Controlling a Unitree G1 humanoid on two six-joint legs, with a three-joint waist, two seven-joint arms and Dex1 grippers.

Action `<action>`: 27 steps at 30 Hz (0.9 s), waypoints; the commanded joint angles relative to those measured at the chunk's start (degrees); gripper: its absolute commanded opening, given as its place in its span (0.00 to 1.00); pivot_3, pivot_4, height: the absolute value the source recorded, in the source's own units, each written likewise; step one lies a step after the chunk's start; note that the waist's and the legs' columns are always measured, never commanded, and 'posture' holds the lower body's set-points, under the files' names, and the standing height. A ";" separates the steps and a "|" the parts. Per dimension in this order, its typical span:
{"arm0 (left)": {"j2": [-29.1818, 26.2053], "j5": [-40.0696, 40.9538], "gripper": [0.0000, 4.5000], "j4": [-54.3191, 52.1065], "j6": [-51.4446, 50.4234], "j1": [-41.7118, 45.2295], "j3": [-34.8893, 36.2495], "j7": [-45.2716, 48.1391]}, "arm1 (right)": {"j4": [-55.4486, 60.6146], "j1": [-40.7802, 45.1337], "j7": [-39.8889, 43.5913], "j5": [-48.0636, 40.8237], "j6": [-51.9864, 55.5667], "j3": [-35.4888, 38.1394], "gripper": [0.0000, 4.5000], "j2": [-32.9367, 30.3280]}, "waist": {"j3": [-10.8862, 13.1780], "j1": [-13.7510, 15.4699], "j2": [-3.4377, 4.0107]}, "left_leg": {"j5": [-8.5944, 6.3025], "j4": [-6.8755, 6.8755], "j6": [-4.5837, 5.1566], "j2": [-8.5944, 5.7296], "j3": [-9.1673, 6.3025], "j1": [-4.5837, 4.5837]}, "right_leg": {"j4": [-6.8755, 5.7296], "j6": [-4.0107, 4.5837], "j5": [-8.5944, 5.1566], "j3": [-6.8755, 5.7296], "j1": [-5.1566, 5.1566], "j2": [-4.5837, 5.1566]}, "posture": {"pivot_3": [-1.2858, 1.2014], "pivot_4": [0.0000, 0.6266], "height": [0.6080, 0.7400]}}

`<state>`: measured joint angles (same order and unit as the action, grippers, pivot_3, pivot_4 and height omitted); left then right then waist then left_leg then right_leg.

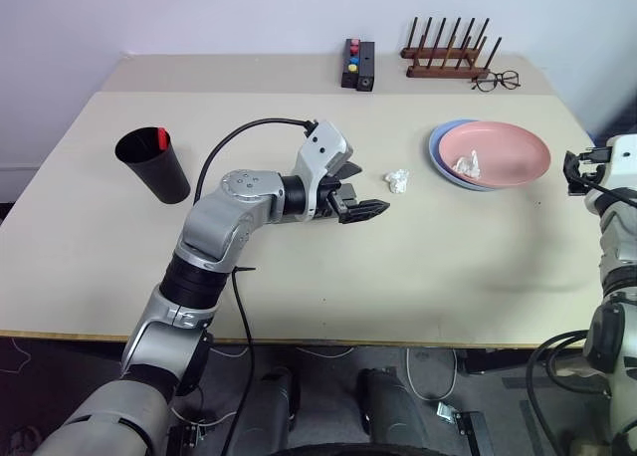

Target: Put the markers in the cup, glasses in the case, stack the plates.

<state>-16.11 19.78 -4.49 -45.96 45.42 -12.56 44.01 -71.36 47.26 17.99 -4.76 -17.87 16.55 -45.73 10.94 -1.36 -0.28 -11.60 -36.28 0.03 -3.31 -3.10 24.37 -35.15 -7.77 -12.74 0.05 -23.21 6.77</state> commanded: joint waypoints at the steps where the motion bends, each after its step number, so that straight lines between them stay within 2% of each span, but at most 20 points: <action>1: -0.30 0.47 1.00 -0.88 0.62 1.20 0.44 0.33 | 0.96 0.30 0.65 -0.26 -0.14 0.09 0.78 0.77 | 0.00 0.14 0.00 | 0.00 0.00 0.00 0.00 0.00 0.00 | 0.00 -0.02 0.01 0.00 0.00 0.00 | 0.52 0.24 1.00; 8: -0.64 0.52 1.00 -1.12 0.40 1.01 0.60 0.02 | 1.40 0.84 4.23 -0.48 0.77 -0.43 0.78 2.81 | 0.00 0.33 0.00 | 0.01 0.00 -0.02 0.00 -0.01 0.01 | 0.01 -0.08 0.04 0.00 0.01 0.00 | 0.52 0.24 1.00; 16: -0.63 0.71 1.00 -1.42 0.23 0.72 0.60 -0.36 | 1.18 0.44 2.61 -0.28 1.05 0.00 0.78 2.37 | 0.00 0.28 0.00 | 0.02 0.00 -0.03 -0.01 -0.02 0.01 | 0.00 -0.09 0.05 0.00 0.01 0.00 | 0.52 0.24 1.00; 27: -0.49 0.74 1.00 -0.79 0.37 1.30 0.34 -0.16 | 1.86 -0.34 4.82 -0.93 1.47 -0.06 0.78 6.16 | 0.00 0.22 0.00 | 0.03 0.02 -0.04 -0.02 -0.02 0.00 | 0.00 -0.09 0.05 0.00 0.00 -0.01 | 0.52 0.24 1.00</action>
<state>-16.72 20.02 -4.50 -45.99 45.42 -12.56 43.66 -71.33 46.43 22.73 -4.89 -16.03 15.99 -39.14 10.94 -1.14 -0.28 -11.57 -36.26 -0.01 -3.33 -3.12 24.36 -35.15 -7.87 -12.69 0.05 -23.21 6.76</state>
